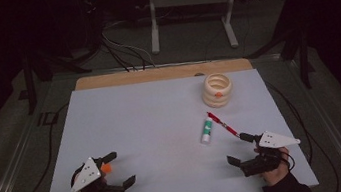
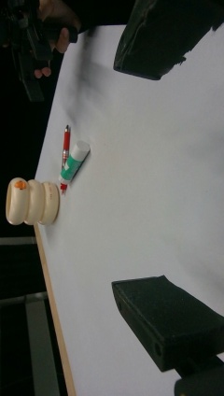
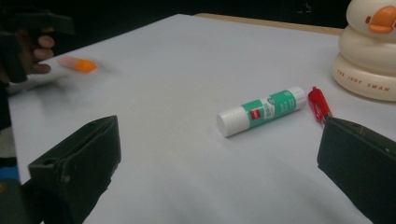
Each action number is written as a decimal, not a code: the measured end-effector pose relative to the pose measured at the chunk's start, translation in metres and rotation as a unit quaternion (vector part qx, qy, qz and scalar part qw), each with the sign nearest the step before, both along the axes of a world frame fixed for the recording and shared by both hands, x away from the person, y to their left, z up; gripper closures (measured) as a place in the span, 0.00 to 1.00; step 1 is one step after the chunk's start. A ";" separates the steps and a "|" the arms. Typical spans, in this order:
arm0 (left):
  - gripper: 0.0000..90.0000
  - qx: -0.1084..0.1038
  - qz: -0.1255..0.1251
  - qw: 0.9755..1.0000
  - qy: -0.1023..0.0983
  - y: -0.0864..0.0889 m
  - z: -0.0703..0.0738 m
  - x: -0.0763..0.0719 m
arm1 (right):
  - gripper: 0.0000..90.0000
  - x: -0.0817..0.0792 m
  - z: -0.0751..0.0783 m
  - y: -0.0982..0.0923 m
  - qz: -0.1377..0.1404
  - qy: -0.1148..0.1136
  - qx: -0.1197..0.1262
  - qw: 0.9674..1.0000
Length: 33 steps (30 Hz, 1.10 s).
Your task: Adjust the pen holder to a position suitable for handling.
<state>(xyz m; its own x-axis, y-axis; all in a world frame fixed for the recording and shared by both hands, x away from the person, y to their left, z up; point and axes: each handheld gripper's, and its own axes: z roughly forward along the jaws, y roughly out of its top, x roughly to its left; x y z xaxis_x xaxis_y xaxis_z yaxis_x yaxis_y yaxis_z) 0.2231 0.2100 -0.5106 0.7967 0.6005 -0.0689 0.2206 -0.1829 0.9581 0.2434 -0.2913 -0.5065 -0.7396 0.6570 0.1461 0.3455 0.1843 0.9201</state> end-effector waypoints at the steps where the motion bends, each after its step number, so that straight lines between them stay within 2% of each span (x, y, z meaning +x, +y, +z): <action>1: 0.00 0.000 0.000 1.000 0.000 0.000 0.000 0.000 | 0.00 0.000 0.000 0.000 0.000 0.000 0.000 1.000; 2: 0.00 0.000 0.003 1.000 0.001 0.000 0.001 0.000 | 0.00 0.001 -0.001 0.001 0.001 0.000 -0.009 1.000; 6: 0.00 0.002 0.006 1.000 0.000 0.001 0.002 0.000 | 0.00 0.001 -0.001 0.002 0.001 0.004 -0.013 1.000; 13: 0.00 -0.002 0.006 1.000 0.000 0.002 0.003 -0.001 | 0.00 -0.002 0.005 0.006 0.002 0.003 -0.017 1.000; 17: 0.00 -0.002 0.004 1.000 0.000 0.002 0.002 -0.001 | 0.00 -0.004 0.008 0.011 0.013 0.004 -0.016 1.000; 21: 0.00 -0.003 0.004 1.000 -0.001 0.001 0.003 -0.001 | 0.00 -0.005 0.018 0.014 0.012 -0.002 -0.009 1.000; 25: 0.00 -0.005 0.005 1.000 0.001 0.001 0.003 0.000 | 0.00 -0.004 0.028 0.017 0.015 0.008 -0.002 1.000; 29: 0.00 -0.005 0.005 1.000 0.000 0.002 0.003 0.000 | 0.00 -0.005 0.042 0.021 0.018 -0.003 -0.010 1.000; 33: 0.00 -0.006 0.004 1.000 0.000 0.002 0.003 0.000 | 0.00 -0.001 0.058 0.020 0.013 -0.017 -0.007 1.000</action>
